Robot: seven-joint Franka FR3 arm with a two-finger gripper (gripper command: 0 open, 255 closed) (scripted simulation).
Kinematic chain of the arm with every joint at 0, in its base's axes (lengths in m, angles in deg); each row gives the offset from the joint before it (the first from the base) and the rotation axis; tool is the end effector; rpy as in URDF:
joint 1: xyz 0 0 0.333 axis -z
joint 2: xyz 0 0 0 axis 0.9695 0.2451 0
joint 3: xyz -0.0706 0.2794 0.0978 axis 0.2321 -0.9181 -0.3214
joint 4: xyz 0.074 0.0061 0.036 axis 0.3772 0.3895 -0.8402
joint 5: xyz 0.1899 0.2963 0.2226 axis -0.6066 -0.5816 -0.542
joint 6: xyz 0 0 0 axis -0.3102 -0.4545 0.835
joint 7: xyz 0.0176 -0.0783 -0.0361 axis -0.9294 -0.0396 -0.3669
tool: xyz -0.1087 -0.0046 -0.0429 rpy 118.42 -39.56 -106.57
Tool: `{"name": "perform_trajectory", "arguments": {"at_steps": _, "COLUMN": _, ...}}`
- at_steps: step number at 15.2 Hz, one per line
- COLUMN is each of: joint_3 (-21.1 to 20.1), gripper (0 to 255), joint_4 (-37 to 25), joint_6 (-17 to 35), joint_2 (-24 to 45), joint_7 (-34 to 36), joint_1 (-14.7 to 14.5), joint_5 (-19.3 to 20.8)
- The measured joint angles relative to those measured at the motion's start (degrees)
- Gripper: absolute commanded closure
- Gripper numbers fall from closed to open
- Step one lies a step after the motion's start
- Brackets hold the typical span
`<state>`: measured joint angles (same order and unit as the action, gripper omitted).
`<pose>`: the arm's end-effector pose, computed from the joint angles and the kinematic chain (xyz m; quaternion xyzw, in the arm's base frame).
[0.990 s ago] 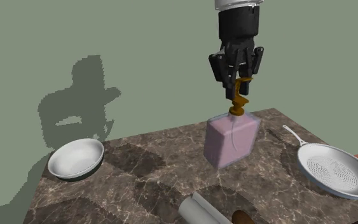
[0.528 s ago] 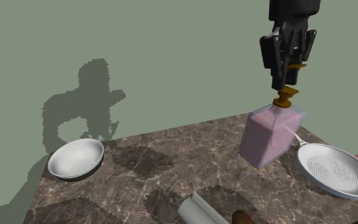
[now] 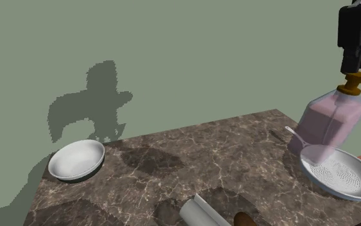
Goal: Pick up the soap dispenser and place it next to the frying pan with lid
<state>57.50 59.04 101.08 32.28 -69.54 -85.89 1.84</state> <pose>0.2923 0.1012 0.6688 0.9852 0.1304 -0.1105 0.0121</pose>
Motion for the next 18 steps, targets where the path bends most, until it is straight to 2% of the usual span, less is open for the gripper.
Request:
{"name": "perform_trajectory", "arguments": {"at_steps": 5, "joint_3": 3.86, "gripper": 255, "joint_4": -1.10, "joint_6": -5.65, "joint_2": -4.47, "joint_7": -4.23, "joint_1": 0.20, "joint_5": 3.39}}
{"name": "perform_trajectory", "arguments": {"at_steps": 18, "joint_3": 4.49, "gripper": 255, "joint_4": 12.51, "joint_6": 1.82, "joint_2": -10.51, "joint_7": -4.85, "joint_1": 0.15, "joint_5": 3.92}}
